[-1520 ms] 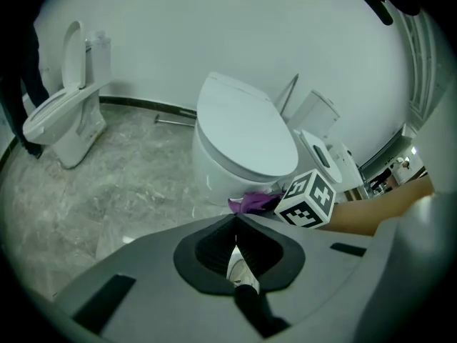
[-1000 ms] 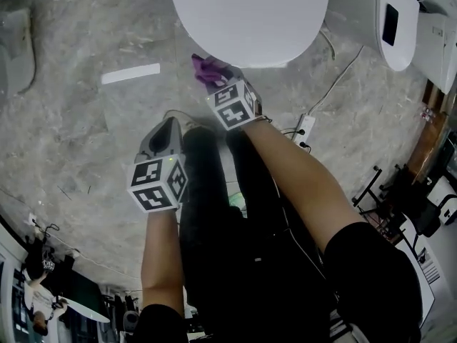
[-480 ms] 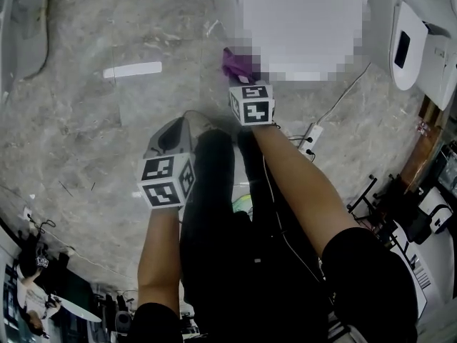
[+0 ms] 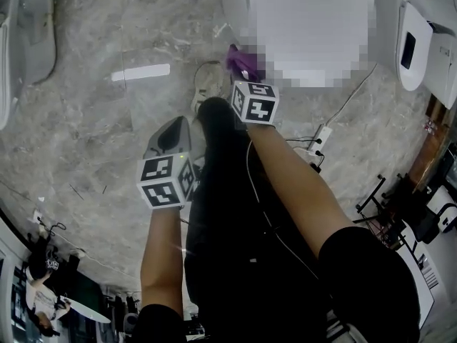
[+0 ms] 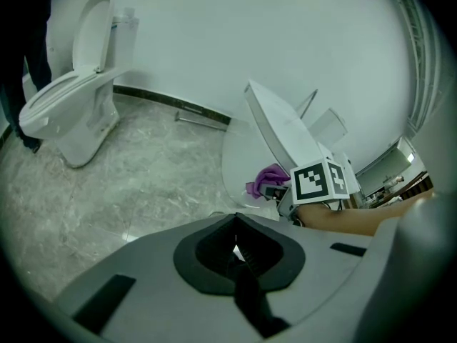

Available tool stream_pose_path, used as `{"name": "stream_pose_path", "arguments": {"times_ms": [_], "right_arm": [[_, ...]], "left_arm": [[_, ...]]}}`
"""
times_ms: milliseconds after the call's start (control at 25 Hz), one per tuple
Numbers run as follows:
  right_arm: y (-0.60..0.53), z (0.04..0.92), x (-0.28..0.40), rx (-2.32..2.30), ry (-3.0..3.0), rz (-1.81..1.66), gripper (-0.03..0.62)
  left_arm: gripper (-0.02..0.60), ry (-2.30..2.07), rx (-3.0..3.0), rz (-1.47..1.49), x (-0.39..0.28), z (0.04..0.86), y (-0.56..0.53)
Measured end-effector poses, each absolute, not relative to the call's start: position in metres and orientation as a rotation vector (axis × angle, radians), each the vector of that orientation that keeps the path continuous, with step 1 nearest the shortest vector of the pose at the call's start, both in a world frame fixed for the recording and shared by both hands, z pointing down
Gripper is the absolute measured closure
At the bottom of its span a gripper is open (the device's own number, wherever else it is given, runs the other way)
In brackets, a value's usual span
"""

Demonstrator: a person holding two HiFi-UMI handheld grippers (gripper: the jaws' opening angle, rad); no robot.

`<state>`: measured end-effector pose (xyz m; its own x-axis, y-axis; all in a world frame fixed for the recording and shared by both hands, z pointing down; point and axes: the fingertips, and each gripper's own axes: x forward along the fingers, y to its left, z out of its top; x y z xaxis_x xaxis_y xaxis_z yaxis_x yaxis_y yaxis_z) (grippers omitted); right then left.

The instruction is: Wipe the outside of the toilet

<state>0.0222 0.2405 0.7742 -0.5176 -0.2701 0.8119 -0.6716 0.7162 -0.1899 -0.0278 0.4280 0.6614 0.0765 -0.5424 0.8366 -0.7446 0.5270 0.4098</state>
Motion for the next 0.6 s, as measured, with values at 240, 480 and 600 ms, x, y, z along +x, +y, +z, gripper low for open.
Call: {"name": "stream_pose_path", "arguments": {"times_ms": [240,480,600], "right_arm": [[0.234,0.775,0.005,0.806,-2.106,0.725,0.482],[0.225,0.776,-0.016,0.914,-2.063,0.834,0.482],[0.217,0.775,-0.028,0.956,-2.033,0.898,0.482]], "left_arm": [[0.571,-1.593,1.138,0.235,-0.068,0.667,0.404],[0.571,-1.567,1.199,0.288,-0.109,0.669,0.367],[0.571,-1.556,1.205,0.296,-0.129,0.666,0.348]]}}
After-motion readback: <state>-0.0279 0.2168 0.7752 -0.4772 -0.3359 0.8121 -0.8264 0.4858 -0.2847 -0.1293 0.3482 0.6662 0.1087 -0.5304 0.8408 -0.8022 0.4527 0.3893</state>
